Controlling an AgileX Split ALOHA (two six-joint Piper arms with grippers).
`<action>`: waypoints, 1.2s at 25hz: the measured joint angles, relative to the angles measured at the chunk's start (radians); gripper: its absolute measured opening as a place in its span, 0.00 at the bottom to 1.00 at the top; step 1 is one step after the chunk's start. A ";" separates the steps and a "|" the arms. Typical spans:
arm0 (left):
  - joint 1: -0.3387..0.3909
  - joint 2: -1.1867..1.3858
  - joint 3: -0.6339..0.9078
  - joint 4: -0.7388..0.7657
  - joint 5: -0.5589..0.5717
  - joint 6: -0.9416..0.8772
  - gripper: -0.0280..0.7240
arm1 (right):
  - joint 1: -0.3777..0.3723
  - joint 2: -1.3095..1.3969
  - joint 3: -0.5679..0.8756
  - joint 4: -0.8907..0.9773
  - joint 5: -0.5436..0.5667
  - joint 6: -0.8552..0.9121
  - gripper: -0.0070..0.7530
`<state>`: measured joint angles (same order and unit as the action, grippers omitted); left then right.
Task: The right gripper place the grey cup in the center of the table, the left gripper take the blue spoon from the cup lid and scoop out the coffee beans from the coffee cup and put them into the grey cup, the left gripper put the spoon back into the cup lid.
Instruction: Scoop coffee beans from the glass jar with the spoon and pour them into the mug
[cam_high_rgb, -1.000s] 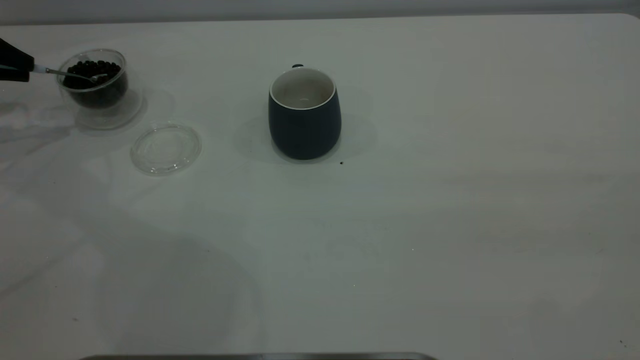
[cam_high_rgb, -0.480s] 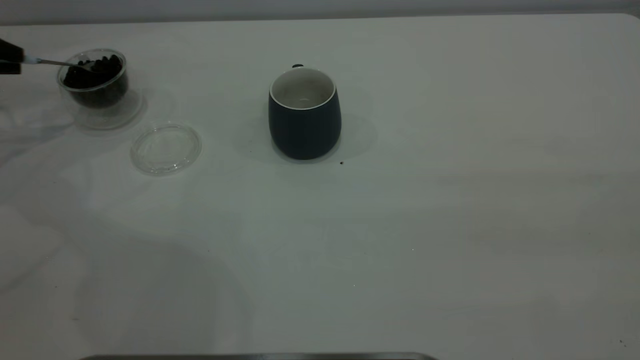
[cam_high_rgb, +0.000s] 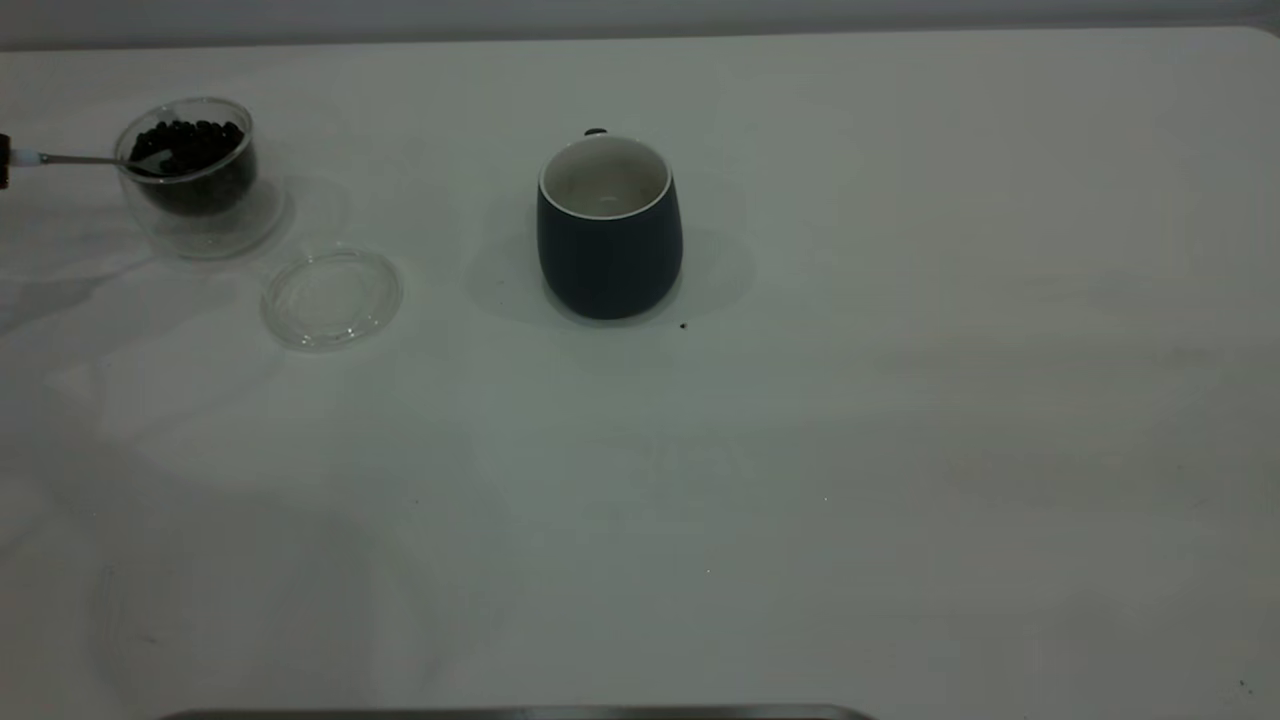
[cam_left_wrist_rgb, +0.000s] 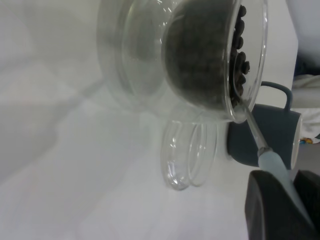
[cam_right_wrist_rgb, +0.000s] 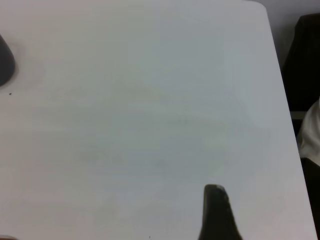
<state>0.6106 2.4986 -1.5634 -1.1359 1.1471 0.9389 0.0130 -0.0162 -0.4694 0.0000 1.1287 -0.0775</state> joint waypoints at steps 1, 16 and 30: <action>0.002 0.000 0.000 -0.008 0.000 0.019 0.20 | 0.000 0.000 0.000 0.000 0.000 0.000 0.62; 0.012 0.000 0.000 -0.072 0.002 0.050 0.20 | 0.000 0.000 0.000 0.000 0.000 0.000 0.62; -0.023 -0.060 0.000 -0.054 0.008 0.000 0.20 | 0.000 0.000 0.000 0.000 0.000 0.000 0.62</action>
<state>0.5872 2.4385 -1.5634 -1.1903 1.1553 0.9391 0.0130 -0.0162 -0.4694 0.0000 1.1287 -0.0775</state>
